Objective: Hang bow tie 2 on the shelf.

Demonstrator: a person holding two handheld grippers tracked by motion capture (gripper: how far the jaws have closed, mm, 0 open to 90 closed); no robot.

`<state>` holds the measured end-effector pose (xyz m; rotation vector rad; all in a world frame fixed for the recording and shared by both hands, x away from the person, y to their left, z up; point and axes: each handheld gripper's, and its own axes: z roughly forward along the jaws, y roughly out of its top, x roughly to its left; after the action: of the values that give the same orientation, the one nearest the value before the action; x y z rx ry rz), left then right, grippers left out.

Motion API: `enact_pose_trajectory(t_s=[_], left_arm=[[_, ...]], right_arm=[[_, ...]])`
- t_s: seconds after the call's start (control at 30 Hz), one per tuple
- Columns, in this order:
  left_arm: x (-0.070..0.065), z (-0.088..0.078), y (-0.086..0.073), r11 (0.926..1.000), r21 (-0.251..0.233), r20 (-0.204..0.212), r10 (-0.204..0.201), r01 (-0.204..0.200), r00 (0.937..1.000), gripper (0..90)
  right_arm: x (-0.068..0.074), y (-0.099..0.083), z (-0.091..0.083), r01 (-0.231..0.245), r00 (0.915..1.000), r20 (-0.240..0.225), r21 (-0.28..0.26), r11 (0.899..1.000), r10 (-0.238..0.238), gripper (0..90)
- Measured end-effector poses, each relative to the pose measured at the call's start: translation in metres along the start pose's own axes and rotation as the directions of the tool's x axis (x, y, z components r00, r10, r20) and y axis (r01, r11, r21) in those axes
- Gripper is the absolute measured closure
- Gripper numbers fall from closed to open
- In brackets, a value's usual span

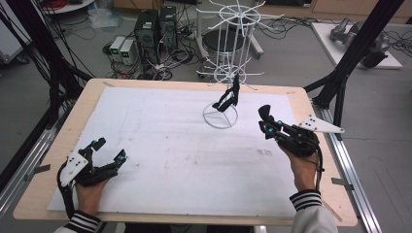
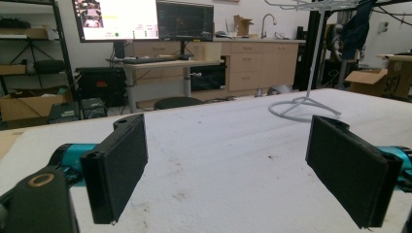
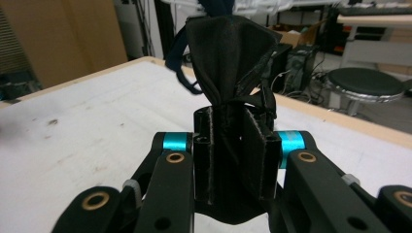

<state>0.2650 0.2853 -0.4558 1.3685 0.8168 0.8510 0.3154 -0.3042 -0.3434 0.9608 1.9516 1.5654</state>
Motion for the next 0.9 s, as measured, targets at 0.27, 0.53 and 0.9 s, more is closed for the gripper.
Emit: enact_pose_trajectory(t_s=[0.27,0.53,0.9], left_arm=[[0.0,0.0,0.0,1.0,0.0,0.001,-0.002,0.002,1.0,15.6],[0.0,0.0,0.0,1.0,-0.001,0.002,-0.002,0.002,1.0,15.6],[0.0,0.0,0.0,1.0,0.0,0.003,-0.004,0.004,1.0,15.6]], right_arm=[[-0.001,0.02,0.003,-0.006,0.9992,0.039,-0.047,0.999,0.008,75.4],[-0.002,0.035,0.008,0.001,0.9978,0.066,-0.064,0.998,0.004,75.4],[-0.004,0.049,0.016,-0.016,0.9949,0.097,-0.099,0.995,0.026,75.4]])
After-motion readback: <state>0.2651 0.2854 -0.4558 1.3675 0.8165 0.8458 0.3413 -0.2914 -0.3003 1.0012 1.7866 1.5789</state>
